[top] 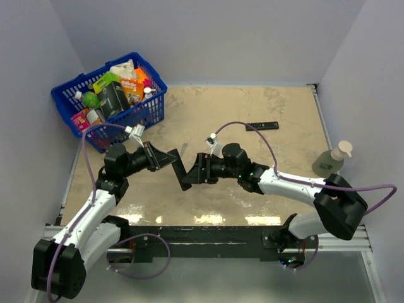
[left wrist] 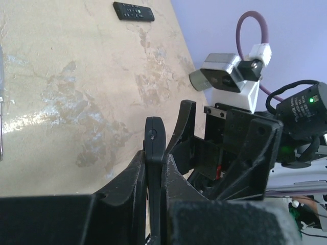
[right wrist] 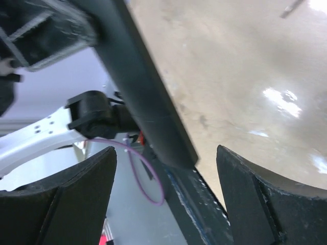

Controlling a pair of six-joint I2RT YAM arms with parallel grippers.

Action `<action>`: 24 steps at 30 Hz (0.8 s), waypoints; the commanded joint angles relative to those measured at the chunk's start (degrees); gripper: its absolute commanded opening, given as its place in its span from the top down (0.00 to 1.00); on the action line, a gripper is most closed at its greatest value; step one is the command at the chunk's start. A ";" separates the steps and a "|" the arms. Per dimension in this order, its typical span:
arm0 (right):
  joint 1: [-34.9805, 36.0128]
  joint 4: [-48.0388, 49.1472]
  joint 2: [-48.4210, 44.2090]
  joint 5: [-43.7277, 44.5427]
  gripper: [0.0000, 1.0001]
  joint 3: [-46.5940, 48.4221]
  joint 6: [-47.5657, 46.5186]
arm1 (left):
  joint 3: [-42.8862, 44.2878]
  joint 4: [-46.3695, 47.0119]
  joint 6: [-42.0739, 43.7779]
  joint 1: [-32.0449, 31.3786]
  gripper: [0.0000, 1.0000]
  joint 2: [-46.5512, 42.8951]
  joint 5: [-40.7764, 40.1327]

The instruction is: Unload the batteries from the remote control

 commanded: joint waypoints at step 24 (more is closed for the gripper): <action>-0.43 17.85 2.26 -6.00 0.34 -2.96 8.16 | -3.46 13.10 -7.59 1.90 1.00 -4.51 5.14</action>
